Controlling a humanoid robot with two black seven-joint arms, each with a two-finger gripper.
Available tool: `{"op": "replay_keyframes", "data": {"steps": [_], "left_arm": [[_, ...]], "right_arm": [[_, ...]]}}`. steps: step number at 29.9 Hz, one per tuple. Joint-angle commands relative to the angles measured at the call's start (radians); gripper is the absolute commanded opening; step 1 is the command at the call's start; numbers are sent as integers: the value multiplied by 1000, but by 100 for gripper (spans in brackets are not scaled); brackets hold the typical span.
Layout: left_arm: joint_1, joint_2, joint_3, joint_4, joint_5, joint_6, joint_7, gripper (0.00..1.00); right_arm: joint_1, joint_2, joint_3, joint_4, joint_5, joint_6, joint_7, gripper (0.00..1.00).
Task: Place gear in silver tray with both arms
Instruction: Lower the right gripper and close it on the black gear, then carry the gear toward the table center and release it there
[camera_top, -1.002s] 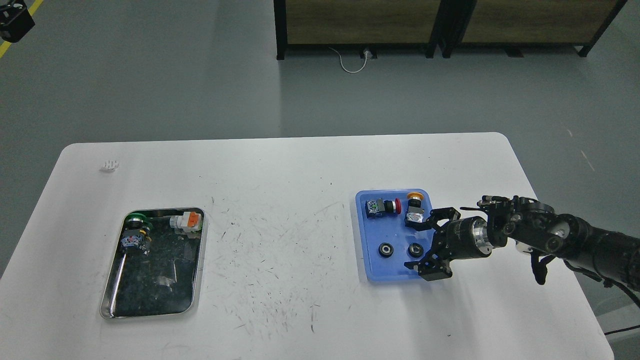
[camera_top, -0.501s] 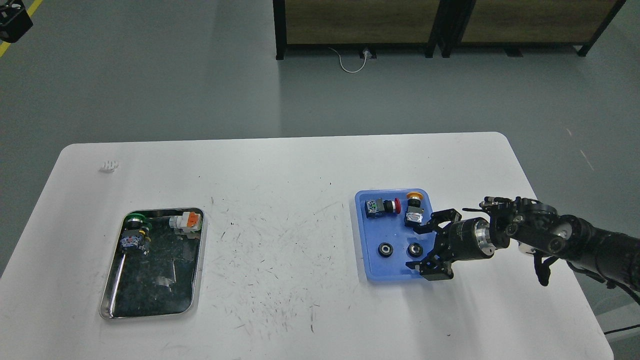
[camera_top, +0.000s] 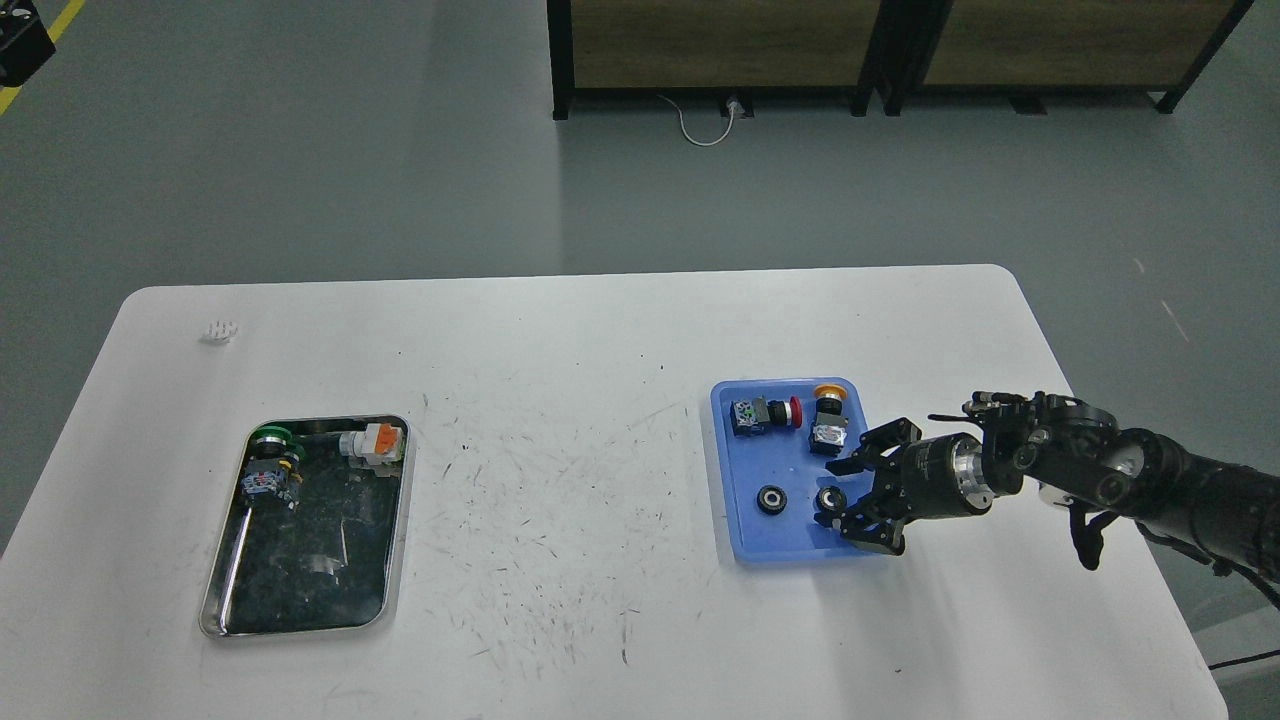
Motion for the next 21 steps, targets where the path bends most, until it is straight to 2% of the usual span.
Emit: {"op": "replay_keyframes", "data": {"steps": [1, 9, 16, 21], "left_arm": [[0, 1, 0, 0, 0, 0, 0, 100], [0, 4, 2, 0, 2, 2, 0, 100], [3, 14, 3, 0, 2, 3, 0, 99], [5, 15, 3, 0, 2, 3, 0, 100]], "right_arm": [[2, 0, 0, 0, 0, 2, 0, 52], [2, -2, 0, 2, 0, 8, 2, 35], [2, -10, 15, 3, 2, 35, 6, 24], [9, -17, 43, 9, 5, 35, 9, 21]]}}
